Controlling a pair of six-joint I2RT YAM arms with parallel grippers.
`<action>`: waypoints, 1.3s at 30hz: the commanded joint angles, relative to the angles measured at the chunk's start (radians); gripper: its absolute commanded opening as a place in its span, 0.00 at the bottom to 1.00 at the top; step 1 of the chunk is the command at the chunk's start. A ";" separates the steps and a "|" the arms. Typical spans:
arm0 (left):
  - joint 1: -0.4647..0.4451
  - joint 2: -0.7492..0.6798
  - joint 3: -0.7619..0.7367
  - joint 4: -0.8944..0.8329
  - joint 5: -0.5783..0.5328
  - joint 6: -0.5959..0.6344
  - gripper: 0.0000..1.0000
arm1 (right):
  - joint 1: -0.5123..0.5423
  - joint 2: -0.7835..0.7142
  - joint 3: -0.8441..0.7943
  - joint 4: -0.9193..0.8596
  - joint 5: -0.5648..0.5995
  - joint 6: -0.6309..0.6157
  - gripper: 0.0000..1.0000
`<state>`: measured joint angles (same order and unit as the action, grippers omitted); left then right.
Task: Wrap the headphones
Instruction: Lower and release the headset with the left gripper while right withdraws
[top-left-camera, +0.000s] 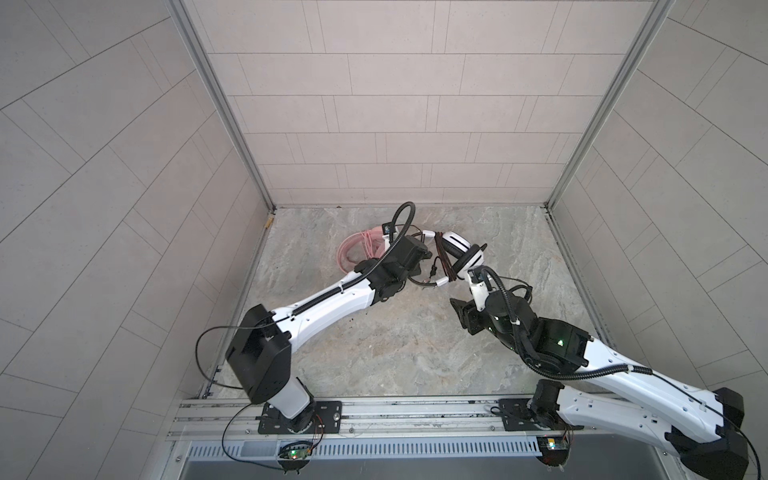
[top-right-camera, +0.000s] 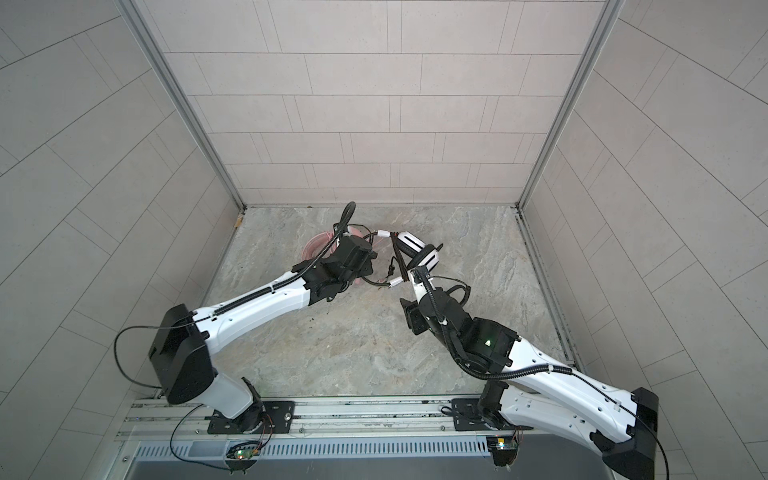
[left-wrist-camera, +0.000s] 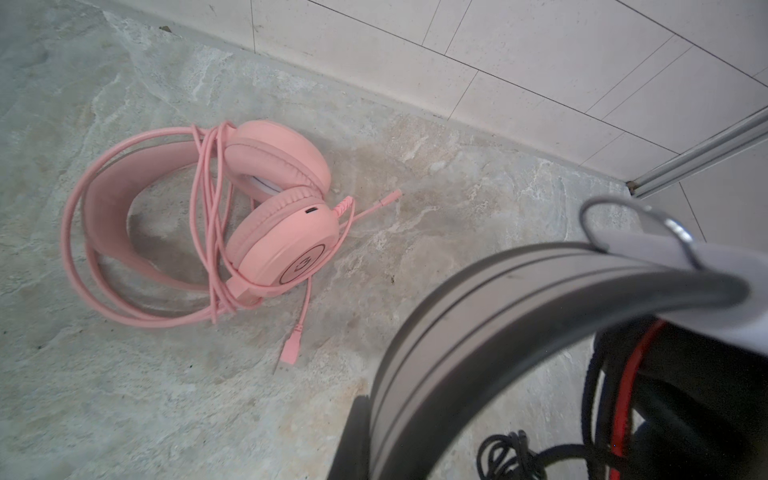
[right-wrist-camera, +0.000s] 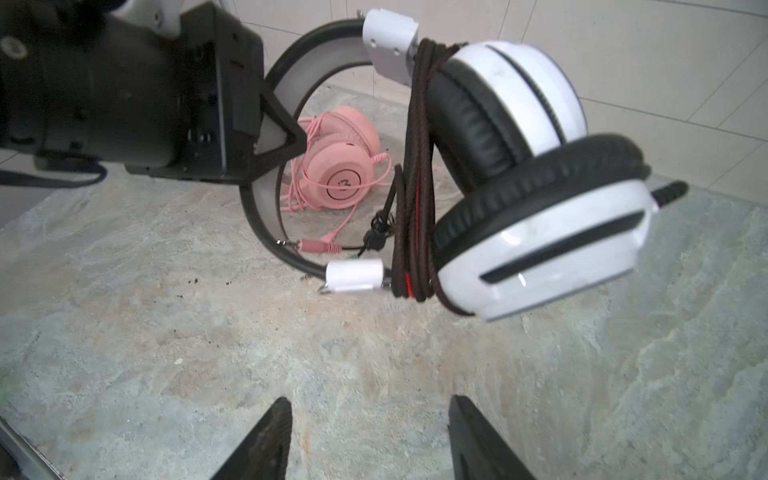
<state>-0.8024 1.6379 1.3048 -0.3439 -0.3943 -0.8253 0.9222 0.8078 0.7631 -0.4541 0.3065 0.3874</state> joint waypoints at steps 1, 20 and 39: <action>0.006 0.080 0.088 0.099 -0.005 -0.050 0.00 | -0.037 -0.083 -0.045 -0.095 0.008 0.047 0.62; 0.027 0.718 0.679 0.019 0.133 -0.072 0.07 | -0.244 -0.194 -0.126 -0.179 -0.145 0.043 0.61; 0.054 0.545 0.553 0.033 0.198 0.064 0.52 | -0.332 -0.173 -0.169 -0.149 -0.134 0.091 0.60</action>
<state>-0.7509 2.3020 1.9015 -0.3370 -0.1837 -0.8127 0.6106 0.6315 0.6106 -0.6033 0.1509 0.4519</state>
